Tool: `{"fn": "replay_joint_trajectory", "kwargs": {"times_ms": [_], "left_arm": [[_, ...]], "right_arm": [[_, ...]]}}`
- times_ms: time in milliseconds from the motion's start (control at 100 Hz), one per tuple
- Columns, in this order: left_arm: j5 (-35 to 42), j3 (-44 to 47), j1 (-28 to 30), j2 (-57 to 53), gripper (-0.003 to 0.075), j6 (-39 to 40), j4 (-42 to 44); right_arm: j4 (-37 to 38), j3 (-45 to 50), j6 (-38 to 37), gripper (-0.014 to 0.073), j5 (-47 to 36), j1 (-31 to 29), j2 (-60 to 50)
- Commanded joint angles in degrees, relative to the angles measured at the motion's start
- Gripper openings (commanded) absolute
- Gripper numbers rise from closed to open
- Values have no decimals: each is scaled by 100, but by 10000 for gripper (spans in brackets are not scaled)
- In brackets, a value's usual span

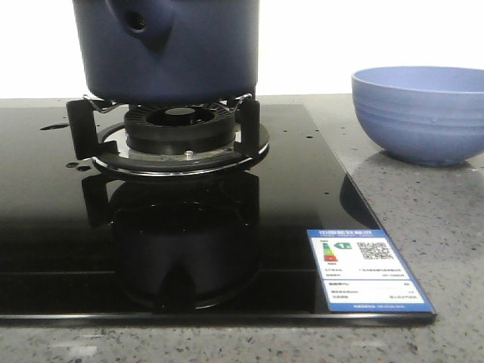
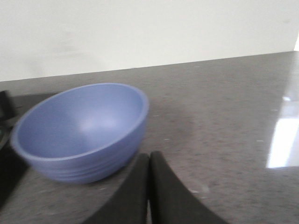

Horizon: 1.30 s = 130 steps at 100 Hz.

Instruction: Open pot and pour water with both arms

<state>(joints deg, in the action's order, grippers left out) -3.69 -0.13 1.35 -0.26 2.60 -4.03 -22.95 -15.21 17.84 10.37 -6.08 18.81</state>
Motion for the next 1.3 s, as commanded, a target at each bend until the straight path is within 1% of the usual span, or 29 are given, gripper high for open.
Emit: {"fn": "replay_joint_trajectory", "kwargs": {"times_ms": [0, 10, 30, 70, 180, 310, 520, 580, 640, 740, 1290], "left_arm": [[403, 199, 13, -155, -20, 51, -45], [403, 199, 13, -155, -20, 51, -45], [403, 199, 13, -155, -20, 51, -45], [403, 199, 13, -155, -20, 51, -45], [403, 199, 13, -155, -20, 51, -45], [403, 199, 13, -155, -20, 51, -45], [403, 199, 13, -155, -20, 51, -45], [403, 199, 13, -155, -20, 51, -45], [403, 199, 13, -155, -20, 51, -45], [414, 199, 13, -144, -20, 51, -45], [414, 199, 13, -144, -20, 51, -45]], "right_arm": [[2186, -147, -1993, -53, -726, -9, 45], [2460, -147, -2100, -53, -751, -9, 31], [2779, -134, -2353, -53, -822, -9, 12], [3017, -91, -2506, -53, -977, -9, -54], [3019, 240, -2495, -53, -1255, -9, -281], [2781, 853, -2495, -53, -1259, -9, -594], [2783, 1714, -2495, -53, -1357, -9, -1487], [2836, 1704, -2495, -53, -932, -9, -1826], [2956, 1704, -2495, -53, -784, -9, -2074], [3039, 1713, -2495, -53, -658, -9, -2046], [3071, 1713, -2495, -53, -612, -9, -2046]]}}
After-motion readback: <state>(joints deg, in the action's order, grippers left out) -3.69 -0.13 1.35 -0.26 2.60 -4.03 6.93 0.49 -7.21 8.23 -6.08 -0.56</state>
